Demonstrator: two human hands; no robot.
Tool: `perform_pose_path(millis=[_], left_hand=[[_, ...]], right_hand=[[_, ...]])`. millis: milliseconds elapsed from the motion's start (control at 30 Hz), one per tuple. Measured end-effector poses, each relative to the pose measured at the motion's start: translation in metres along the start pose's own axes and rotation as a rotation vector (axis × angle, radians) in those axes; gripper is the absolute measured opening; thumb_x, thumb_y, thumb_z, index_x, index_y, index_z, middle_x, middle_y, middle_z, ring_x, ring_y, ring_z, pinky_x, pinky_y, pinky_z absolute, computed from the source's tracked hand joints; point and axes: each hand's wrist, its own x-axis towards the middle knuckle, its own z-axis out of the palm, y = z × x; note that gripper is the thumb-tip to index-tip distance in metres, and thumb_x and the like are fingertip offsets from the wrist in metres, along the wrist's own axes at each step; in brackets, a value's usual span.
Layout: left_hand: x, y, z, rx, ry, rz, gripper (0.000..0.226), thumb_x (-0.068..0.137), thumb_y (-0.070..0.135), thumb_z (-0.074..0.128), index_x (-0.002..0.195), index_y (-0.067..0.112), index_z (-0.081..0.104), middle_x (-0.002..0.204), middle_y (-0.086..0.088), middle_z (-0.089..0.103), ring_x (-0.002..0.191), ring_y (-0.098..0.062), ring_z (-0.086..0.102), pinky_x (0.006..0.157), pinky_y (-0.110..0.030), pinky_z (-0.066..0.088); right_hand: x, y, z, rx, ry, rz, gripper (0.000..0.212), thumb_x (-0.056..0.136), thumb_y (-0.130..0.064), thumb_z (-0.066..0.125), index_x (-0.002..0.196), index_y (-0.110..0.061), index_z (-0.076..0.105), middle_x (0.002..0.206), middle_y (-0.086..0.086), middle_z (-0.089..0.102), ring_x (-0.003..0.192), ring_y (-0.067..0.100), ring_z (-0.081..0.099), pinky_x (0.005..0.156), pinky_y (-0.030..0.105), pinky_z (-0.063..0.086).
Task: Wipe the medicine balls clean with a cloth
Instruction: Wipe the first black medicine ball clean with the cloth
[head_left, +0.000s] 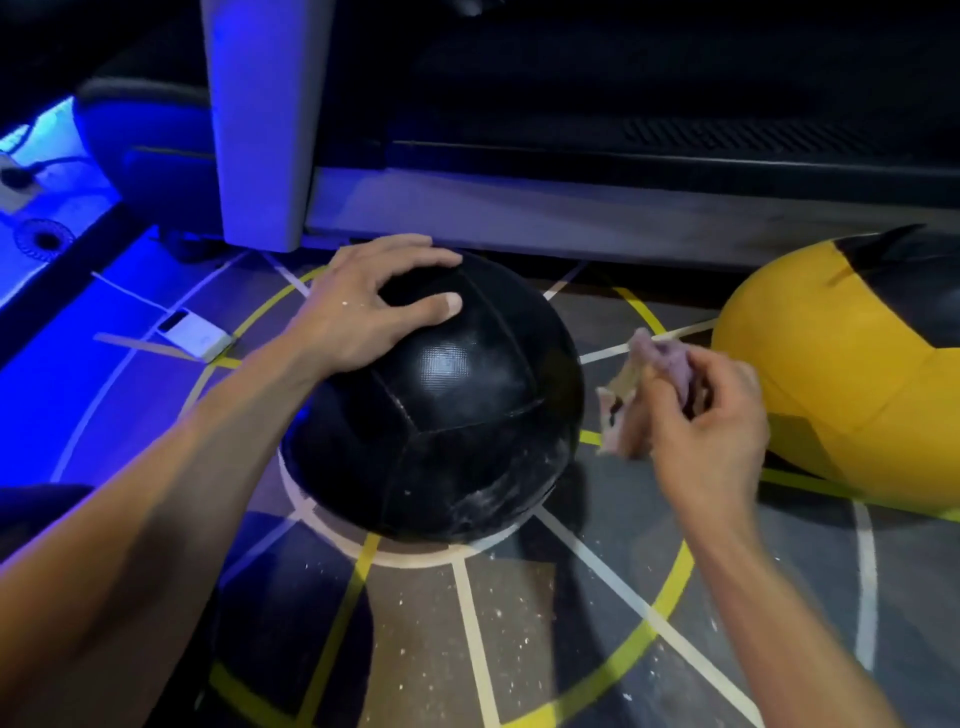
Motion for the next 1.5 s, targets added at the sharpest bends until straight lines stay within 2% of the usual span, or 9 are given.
perform_pose_path(millis=[200,400,567,767,900,1133,1300,1367,1500], left_hand=[[0.007,0.010,0.009,0.032,0.006,-0.007,0.053,0.069,0.094,0.053,0.118,0.073,0.056,0.145,0.028,0.050,0.143,-0.011,0.043,0.120,-0.050,0.031],[0.004,0.008,0.008,0.042,-0.001,-0.003,0.048,0.073,0.088,0.057,0.118,0.072,0.056,0.145,0.027,0.051,0.142,-0.013,0.042,0.120,-0.051,0.030],[-0.003,0.007,0.005,0.019,0.005,-0.007,0.047,0.074,0.084,0.059,0.118,0.070,0.058,0.143,0.029,0.050,0.142,-0.013,0.042,0.120,-0.053,0.029],[-0.003,0.012,0.005,0.033,0.012,-0.029,0.050,0.073,0.082,0.059,0.120,0.067,0.059,0.143,0.029,0.049,0.142,-0.011,0.039,0.122,-0.049,0.026],[-0.006,0.018,0.005,0.039,0.012,-0.042,0.053,0.072,0.080,0.058,0.122,0.064,0.060,0.144,0.030,0.048,0.142,-0.010,0.036,0.123,-0.049,0.024],[-0.007,0.021,0.005,0.045,0.018,-0.067,0.056,0.070,0.081,0.057,0.123,0.062,0.061,0.144,0.032,0.048,0.140,-0.010,0.036,0.122,-0.051,0.024],[-0.008,0.027,0.009,0.052,0.017,-0.065,0.053,0.070,0.081,0.056,0.121,0.065,0.059,0.144,0.033,0.047,0.141,-0.010,0.034,0.122,-0.051,0.024],[-0.006,0.028,0.011,0.055,0.022,-0.063,0.052,0.070,0.081,0.056,0.120,0.067,0.059,0.143,0.034,0.047,0.140,-0.010,0.035,0.122,-0.050,0.024],[-0.005,0.022,0.007,0.059,0.024,-0.059,0.050,0.071,0.082,0.057,0.119,0.067,0.059,0.144,0.032,0.048,0.141,-0.011,0.037,0.122,-0.050,0.025]], right_hand=[[-0.033,-0.001,0.050,0.087,-0.108,0.050,0.008,0.102,-0.030,0.063,0.102,-0.024,0.067,0.098,-0.008,0.070,0.093,0.011,0.066,0.081,0.047,0.056],[-0.087,-0.020,0.046,0.041,-0.483,-0.503,0.017,0.091,0.000,0.068,0.101,-0.013,0.067,0.107,-0.007,0.064,0.100,0.016,0.063,0.086,0.040,0.052],[-0.017,0.012,0.033,0.027,-0.190,-0.044,0.006,0.102,-0.022,0.064,0.100,-0.026,0.068,0.099,-0.016,0.069,0.094,0.006,0.067,0.079,0.043,0.058],[-0.054,-0.014,0.037,0.038,-0.363,-0.271,0.010,0.096,-0.006,0.069,0.104,-0.012,0.071,0.103,-0.010,0.069,0.099,0.006,0.068,0.082,0.020,0.054],[-0.027,-0.006,0.032,0.086,-0.274,-0.098,0.012,0.098,-0.010,0.067,0.100,-0.021,0.071,0.096,-0.016,0.072,0.093,0.001,0.069,0.078,0.013,0.051],[-0.055,-0.018,0.034,0.045,-0.439,-0.276,0.004,0.096,-0.014,0.067,0.098,-0.017,0.069,0.100,-0.015,0.070,0.096,0.003,0.069,0.077,0.023,0.055],[0.015,-0.011,0.030,0.041,-0.140,0.118,0.008,0.098,-0.036,0.067,0.100,-0.029,0.070,0.089,-0.020,0.071,0.088,0.000,0.068,0.074,0.026,0.059],[0.006,-0.022,0.047,0.052,-0.144,0.015,0.008,0.097,-0.032,0.068,0.100,-0.026,0.073,0.093,-0.013,0.073,0.090,0.005,0.068,0.082,0.040,0.058],[-0.046,-0.042,0.058,0.039,-0.329,-0.330,0.007,0.094,-0.011,0.070,0.098,-0.015,0.073,0.101,-0.007,0.069,0.097,0.013,0.065,0.090,0.023,0.048]])
